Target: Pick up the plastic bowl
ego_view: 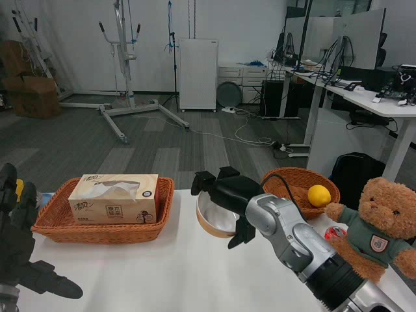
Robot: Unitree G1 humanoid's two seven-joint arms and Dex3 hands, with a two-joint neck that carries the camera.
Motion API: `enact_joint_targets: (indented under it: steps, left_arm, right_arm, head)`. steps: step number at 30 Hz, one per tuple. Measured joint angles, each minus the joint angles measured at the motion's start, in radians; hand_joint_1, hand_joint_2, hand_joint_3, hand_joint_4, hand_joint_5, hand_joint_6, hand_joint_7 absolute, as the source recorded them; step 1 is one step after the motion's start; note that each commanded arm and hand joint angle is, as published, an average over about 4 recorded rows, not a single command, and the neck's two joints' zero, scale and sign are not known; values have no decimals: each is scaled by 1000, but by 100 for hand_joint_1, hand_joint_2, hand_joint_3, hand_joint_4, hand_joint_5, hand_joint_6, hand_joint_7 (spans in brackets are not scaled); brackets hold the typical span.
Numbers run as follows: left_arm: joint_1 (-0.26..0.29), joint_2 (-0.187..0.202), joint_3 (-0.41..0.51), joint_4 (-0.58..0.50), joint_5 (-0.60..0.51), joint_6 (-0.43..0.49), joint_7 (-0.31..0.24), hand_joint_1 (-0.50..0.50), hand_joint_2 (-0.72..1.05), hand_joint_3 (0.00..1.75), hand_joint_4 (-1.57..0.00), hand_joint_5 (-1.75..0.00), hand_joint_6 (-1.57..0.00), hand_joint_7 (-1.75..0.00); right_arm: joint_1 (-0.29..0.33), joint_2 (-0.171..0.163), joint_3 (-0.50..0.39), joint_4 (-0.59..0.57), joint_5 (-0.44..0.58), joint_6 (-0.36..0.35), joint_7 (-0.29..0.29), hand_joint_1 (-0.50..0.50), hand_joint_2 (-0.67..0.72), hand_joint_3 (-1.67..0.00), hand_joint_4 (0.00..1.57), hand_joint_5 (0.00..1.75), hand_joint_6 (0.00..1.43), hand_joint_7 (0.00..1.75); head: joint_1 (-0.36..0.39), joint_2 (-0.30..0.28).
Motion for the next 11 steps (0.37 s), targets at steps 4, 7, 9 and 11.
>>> enact_joint_targets:
  steps: [4,7,9,11]
  left_arm:
    - [0,0,-3,0,0,0,0,-50,-70,4,0,0,0,0]
    - [0,0,-4,0,0,0,0,-50,-72,7,0,0,0,0]
    - [0,0,-4,0,0,0,0,-50,-68,9,0,0,0,0]
    - [0,0,-5,0,0,0,0,-50,-67,9,0,0,0,0]
  right_arm:
    - [9,0,0,0,0,1,1,-46,-60,-159,66,165,88,168]
    - [13,0,0,0,0,1,1,-46,-60,-159,66,165,88,168]
    - [14,0,-1,0,0,1,1,-46,-60,-159,66,165,88,168]
    - [14,0,-3,-1,0,1,1,-46,-60,-159,66,165,88,168]
  head:
    - [19,41]
    - [17,48]
    - [16,50]
    - [15,49]
